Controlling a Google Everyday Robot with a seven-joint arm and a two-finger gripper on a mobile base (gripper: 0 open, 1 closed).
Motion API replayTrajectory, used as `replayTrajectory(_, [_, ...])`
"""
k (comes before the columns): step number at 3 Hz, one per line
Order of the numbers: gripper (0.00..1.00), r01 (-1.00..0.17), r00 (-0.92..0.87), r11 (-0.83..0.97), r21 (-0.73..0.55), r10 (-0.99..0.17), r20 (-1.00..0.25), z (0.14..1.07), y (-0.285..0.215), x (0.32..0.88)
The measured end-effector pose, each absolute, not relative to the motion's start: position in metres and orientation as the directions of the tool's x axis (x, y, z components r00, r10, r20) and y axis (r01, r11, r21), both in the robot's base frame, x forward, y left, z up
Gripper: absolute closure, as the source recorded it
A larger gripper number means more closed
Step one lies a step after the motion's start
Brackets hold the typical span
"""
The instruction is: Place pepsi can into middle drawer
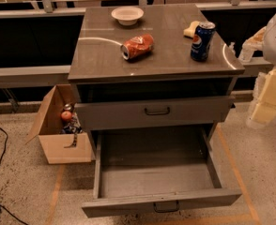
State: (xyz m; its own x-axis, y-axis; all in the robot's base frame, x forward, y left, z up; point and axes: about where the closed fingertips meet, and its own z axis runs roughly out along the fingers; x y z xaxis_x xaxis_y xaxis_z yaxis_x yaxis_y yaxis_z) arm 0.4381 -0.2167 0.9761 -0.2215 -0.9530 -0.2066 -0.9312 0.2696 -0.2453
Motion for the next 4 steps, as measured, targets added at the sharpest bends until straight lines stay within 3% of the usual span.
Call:
replayTrajectory(2, [0.00,-0.920,-0.259,0.324,-0.222,-0.925,-0.279,0.968,-0.220,0.447])
replayTrajectory(4, [0.00,-0.833,-0.301,0.520,-0.192,-0.715,-0.631,0.943,-0.256,0.497])
